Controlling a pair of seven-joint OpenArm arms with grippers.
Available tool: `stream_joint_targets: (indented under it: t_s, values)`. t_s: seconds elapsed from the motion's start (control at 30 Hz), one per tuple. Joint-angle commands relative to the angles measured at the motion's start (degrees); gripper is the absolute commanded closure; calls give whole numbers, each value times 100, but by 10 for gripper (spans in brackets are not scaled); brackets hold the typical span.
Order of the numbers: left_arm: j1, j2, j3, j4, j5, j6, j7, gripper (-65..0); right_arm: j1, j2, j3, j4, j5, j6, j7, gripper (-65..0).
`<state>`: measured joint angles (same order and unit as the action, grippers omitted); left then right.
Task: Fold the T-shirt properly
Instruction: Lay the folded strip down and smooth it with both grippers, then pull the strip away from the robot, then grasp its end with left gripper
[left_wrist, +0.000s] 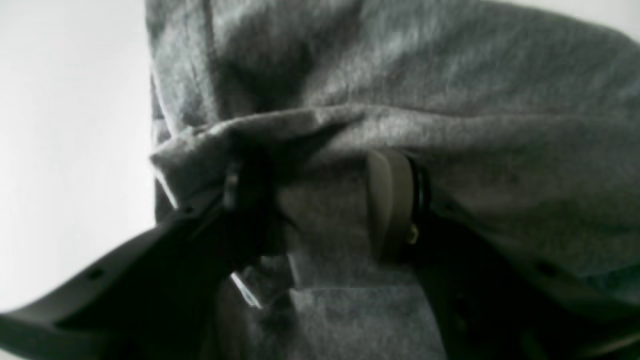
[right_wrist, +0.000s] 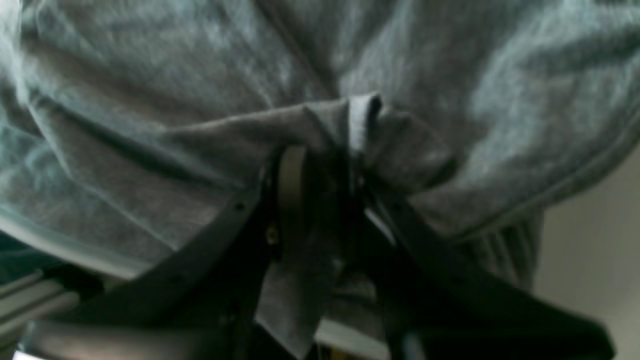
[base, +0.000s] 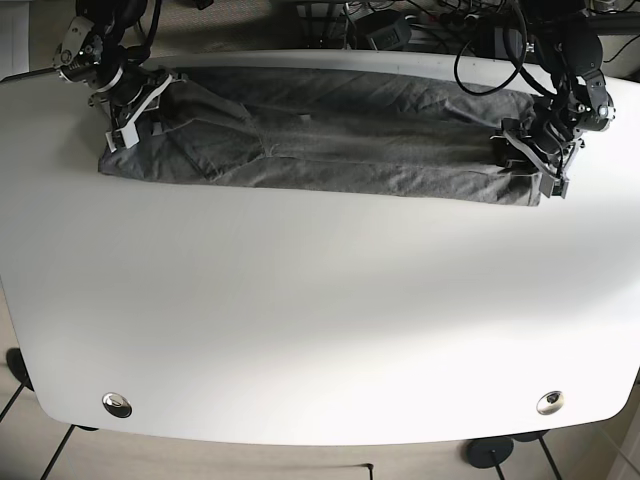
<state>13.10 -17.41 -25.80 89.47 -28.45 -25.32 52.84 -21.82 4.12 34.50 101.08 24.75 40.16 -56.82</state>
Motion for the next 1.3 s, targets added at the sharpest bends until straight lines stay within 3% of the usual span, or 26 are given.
stream_joint_targets:
  t_s: [0.03, 0.4, 0.53, 0.63, 0.7, 0.77, 0.93, 1.3]
  values:
    - [-58, -198, -18, -152, 36, 31, -5, -281, 77, 76, 0, -222, -264, -16, 306, -108]
    - [-1552, -233, 9, -1725, 62, 31, -418, -285, 2442, 278, -8, -2279, -1196, -16, 666, -108]
    - [-1666, -224, -26, -1004, 27, 31, -312, -285, 2486, 252, 0, -1717, -1003, -16, 622, -105]
    - [-1640, -206, -290, 112, 18, 31, -49, -289, 2477, 243, 36, -917, -783, -16, 16, -103]
    - [-1640, -180, -651, 306, 18, 22, 233, -356, 2442, 234, 36, -670, -651, -16, -63, -103]
    - [-1640, -171, -879, 297, 18, -118, 496, -438, 2407, 225, 18, -662, -651, -16, -63, -103]
    - [-1227, -4, -1319, 226, 27, -1468, 681, -446, 2407, 146, -8, -662, -686, -16, -55, -105]
    - [-1165, 251, -1565, -1154, 18, -1468, 470, -446, 2389, 146, -8, -670, -695, -16, -55, -105]
